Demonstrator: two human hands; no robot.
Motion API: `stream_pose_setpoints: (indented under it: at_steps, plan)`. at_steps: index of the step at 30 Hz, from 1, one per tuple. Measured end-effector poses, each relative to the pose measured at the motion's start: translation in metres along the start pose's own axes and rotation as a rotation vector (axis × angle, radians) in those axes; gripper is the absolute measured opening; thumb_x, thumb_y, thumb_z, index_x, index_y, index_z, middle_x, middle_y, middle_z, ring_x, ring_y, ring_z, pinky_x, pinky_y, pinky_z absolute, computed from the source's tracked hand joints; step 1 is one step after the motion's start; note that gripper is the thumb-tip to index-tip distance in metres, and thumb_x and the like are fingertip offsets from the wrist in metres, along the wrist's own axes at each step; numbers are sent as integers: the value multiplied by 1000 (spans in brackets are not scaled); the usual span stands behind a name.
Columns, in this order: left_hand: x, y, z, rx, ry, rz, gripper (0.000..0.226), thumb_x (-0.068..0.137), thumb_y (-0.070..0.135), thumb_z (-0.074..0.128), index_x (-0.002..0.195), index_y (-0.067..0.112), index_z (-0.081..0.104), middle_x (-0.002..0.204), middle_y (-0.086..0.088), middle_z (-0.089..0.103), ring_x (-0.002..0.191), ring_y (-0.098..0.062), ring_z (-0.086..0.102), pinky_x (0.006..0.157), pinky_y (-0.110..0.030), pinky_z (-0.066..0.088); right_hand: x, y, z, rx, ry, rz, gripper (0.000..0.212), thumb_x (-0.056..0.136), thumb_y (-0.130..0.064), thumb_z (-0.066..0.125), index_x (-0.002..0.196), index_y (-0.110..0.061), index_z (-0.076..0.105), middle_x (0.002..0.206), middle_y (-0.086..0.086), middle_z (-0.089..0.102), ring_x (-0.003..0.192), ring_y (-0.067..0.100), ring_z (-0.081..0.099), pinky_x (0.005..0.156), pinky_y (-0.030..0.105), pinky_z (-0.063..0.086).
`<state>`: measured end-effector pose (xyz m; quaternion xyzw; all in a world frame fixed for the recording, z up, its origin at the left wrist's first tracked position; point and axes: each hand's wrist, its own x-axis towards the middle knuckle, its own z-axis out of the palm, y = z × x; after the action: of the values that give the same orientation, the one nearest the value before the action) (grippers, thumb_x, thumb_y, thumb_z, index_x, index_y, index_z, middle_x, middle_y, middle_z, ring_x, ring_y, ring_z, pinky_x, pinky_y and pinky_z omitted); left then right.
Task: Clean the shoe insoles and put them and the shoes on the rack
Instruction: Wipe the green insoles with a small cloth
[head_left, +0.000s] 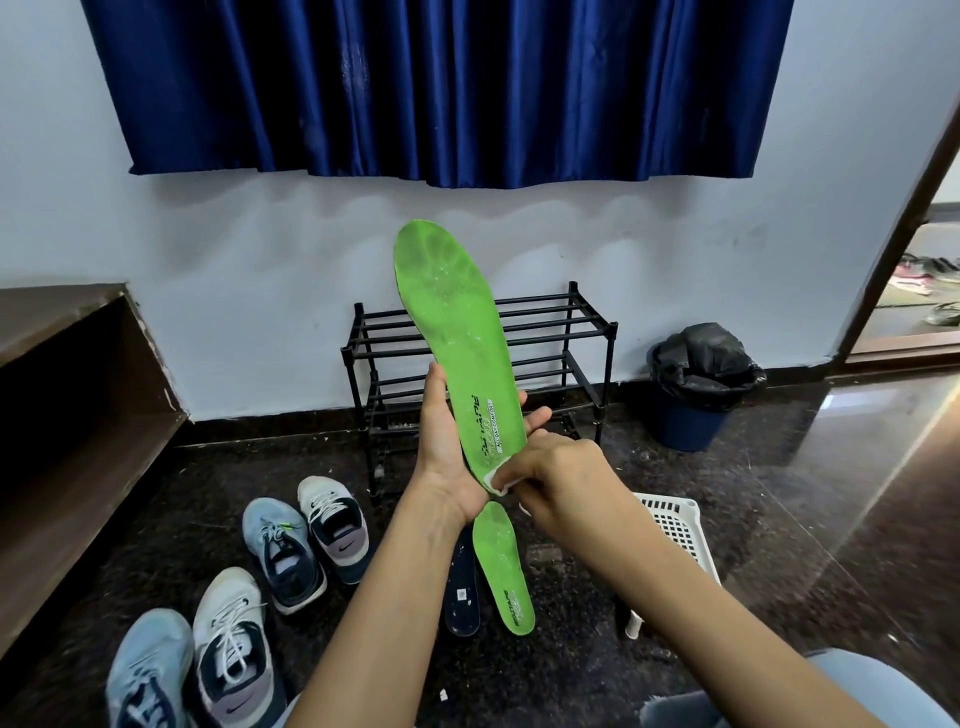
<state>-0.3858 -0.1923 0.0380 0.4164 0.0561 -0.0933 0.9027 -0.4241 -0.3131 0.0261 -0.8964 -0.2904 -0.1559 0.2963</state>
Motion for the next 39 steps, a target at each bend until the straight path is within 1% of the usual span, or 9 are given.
stream_pose_setpoints:
  at_steps: [4, 10, 14, 19, 23, 26, 28, 32, 39]
  plan:
    - [0, -5, 4, 31, 12, 0, 77, 88, 74, 34, 101, 5, 66, 88, -14, 65, 82, -38, 71, 87, -47, 51, -2, 0, -1, -152, 69, -19, 18, 62, -8, 61, 75, -13, 73, 71, 4, 65, 72, 26, 61, 59, 29, 52]
    - [-1, -5, 3, 19, 35, 37, 77, 90, 71, 33, 102, 2, 66, 89, -15, 65, 88, -40, 69, 86, -46, 52, -4, 1, -3, -6, 68, 15, 23, 70, -6, 56, 78, -17, 75, 76, 3, 69, 75, 22, 64, 70, 16, 39]
    - [-3, -6, 6, 20, 41, 37, 77, 90, 71, 33, 103, 2, 65, 90, -16, 65, 86, -38, 70, 84, -45, 54, -2, 6, -3, -101, 76, 32, 25, 67, -3, 53, 75, -14, 74, 75, 6, 68, 75, 28, 62, 65, 32, 53]
    - [-4, -11, 10, 67, 6, -11, 77, 92, 71, 27, 93, 5, 65, 82, -13, 65, 58, -22, 69, 51, -25, 53, -1, 5, -4, -164, 157, 8, 22, 69, -1, 56, 76, -13, 73, 73, 2, 65, 75, 25, 61, 59, 26, 49]
    - [-4, -8, 8, 43, 24, 5, 76, 92, 70, 31, 99, 1, 65, 90, -17, 66, 84, -34, 70, 73, -41, 56, -3, 1, -6, -63, 92, 23, 26, 71, -7, 50, 76, -15, 74, 75, 4, 67, 76, 24, 62, 68, 23, 44]
    - [-4, -7, 7, 10, 51, 33, 77, 91, 69, 34, 99, -1, 65, 91, -18, 66, 91, -39, 68, 87, -48, 53, -5, 0, -7, -116, 53, 52, 24, 73, 0, 56, 79, -13, 75, 78, 9, 67, 80, 28, 61, 68, 34, 51]
    - [-4, -8, 8, 16, 45, 34, 75, 91, 68, 33, 95, 1, 66, 86, -17, 66, 86, -38, 70, 84, -46, 55, -4, 3, -7, -144, 91, 49, 25, 70, 6, 59, 78, -12, 74, 76, 7, 67, 79, 28, 59, 64, 35, 52]
    - [-4, -12, 11, 58, 11, -5, 73, 93, 68, 27, 90, 5, 65, 81, -14, 64, 58, -23, 69, 52, -25, 53, -2, 4, -4, -203, 115, 53, 22, 66, 5, 62, 77, -12, 72, 74, 4, 63, 79, 25, 56, 60, 34, 52]
    - [0, -8, 5, 17, 5, 35, 74, 90, 69, 34, 94, 2, 66, 83, -14, 66, 76, -34, 70, 76, -41, 54, -4, 2, -7, -106, 49, 56, 26, 75, 3, 57, 77, -16, 75, 78, 7, 68, 80, 28, 61, 68, 35, 51]
